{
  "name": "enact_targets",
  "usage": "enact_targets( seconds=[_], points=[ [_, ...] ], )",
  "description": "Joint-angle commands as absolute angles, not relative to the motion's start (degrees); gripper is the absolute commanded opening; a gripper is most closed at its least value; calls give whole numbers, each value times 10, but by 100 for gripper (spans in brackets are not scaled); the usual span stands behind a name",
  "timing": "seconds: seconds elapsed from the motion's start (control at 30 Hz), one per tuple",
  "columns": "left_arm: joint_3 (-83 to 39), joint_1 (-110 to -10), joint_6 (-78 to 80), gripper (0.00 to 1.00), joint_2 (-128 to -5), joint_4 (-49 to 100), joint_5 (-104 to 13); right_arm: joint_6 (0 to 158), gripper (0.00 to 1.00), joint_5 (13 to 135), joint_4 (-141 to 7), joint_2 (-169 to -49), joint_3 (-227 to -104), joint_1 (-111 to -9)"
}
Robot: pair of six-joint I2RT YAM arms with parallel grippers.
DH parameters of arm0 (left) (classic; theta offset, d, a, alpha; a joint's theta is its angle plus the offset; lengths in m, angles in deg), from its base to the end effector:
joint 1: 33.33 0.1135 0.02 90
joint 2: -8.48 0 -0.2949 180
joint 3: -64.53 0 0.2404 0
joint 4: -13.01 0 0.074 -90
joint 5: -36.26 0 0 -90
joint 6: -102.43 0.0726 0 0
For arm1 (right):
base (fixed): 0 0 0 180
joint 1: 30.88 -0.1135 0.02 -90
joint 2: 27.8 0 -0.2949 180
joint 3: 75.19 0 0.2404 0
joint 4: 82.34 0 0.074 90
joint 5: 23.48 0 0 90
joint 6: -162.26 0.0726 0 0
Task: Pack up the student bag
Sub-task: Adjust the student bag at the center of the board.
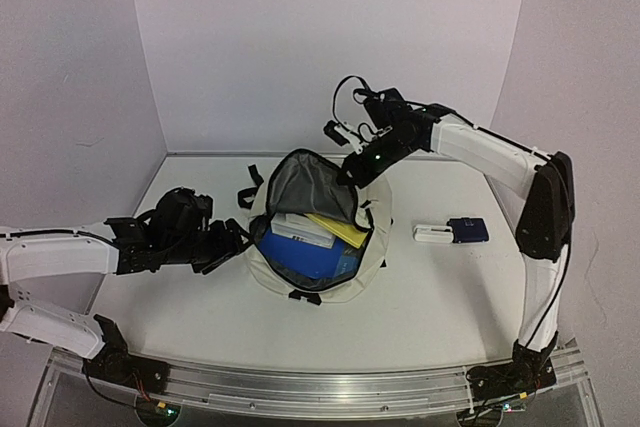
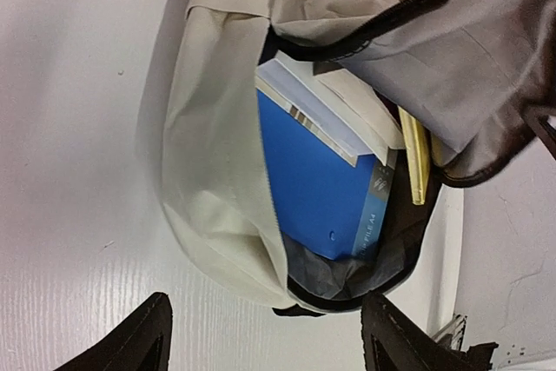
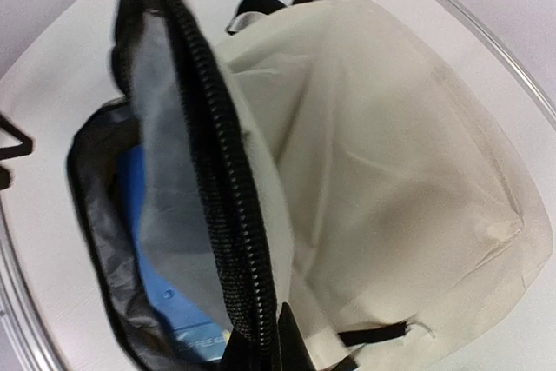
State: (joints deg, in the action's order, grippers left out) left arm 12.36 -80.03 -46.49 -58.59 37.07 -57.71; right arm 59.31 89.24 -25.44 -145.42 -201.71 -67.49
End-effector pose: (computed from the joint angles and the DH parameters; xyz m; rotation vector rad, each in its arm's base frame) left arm 0.1760 -0.1794 0.2312 -0.2964 2.3940 -0.8668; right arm 0.3754 0.3139 0.3072 -1.1848 2.1208 0.6669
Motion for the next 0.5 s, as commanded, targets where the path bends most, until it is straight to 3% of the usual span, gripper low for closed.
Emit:
enact_targets(
  seconds=[0.0, 0.23, 0.33, 0.47],
  points=[
    [138, -768, -486, 74, -574, 374, -565, 551, 0, 893, -243, -1375, -1948, -753],
    [121, -729, -465, 73, -555, 410, -545, 513, 0, 846, -245, -1370, -1826, -844],
    [123, -720, -465, 74, -557, 408, -539, 507, 6, 846, -243, -1386, -1808, -868],
    [131, -717, -465, 78, -580, 382, -502, 510, 36, 858, -225, -1397, -1827, -874]
  ],
)
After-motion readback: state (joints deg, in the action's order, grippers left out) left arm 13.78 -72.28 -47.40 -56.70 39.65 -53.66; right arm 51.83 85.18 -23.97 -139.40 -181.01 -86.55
